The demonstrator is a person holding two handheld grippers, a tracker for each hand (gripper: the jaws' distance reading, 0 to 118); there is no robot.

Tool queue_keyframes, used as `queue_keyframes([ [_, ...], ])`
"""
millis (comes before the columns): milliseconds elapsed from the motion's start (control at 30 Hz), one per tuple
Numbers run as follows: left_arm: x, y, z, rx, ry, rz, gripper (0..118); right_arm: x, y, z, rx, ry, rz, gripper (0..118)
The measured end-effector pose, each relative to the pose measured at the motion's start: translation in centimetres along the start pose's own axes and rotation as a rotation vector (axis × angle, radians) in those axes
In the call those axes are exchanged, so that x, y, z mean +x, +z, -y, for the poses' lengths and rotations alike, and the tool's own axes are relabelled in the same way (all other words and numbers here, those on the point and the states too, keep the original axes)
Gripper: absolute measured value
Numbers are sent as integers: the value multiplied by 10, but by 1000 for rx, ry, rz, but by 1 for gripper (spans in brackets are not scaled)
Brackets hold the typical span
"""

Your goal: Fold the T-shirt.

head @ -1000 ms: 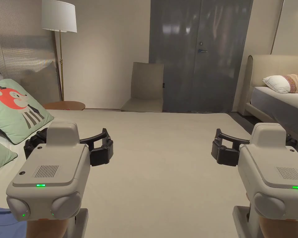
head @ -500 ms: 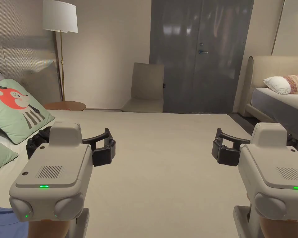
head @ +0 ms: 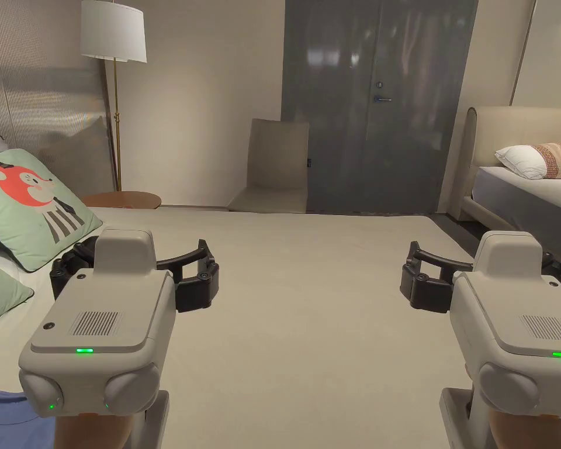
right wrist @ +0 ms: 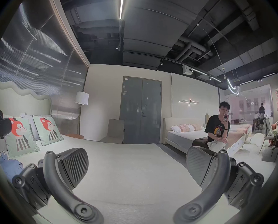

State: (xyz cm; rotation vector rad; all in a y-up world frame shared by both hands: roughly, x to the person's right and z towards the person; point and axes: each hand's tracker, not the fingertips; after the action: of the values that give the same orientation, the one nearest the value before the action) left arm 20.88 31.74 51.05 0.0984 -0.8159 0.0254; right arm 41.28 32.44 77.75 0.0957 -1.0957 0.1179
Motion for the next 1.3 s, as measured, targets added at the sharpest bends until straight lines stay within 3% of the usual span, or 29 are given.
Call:
queue_keyframes([
  [200,1,1,1,-1,-4,1,110,1,1,-1,-5,-1,6,118],
  [267,2,2,0,2,-6,-6,105,2,2,-1,-10,0,7,115],
  [300,2,2,0,4,-7,-9,93,2,3,-1,-7,0,1,102],
  [367,4,4,-1,13,-6,-2,26,2,7,-2,18,8,-11,23],
  [400,6,4,-1,18,-12,-4,7,0,7,-3,20,24,0,0],
  [433,8,3,-1,18,-18,-12,0,-1,6,-3,13,46,22,3],
  [767,3,10,3,-4,3,7,0,-5,9,-5,11,21,-26,0],
  [1100,-110,51,-4,-24,-18,-285,0,-118,-1,-5,16,-43,-317,0],
  [1300,-150,62,7,-78,-31,-356,0,-162,-6,7,-18,-60,-400,0],
])
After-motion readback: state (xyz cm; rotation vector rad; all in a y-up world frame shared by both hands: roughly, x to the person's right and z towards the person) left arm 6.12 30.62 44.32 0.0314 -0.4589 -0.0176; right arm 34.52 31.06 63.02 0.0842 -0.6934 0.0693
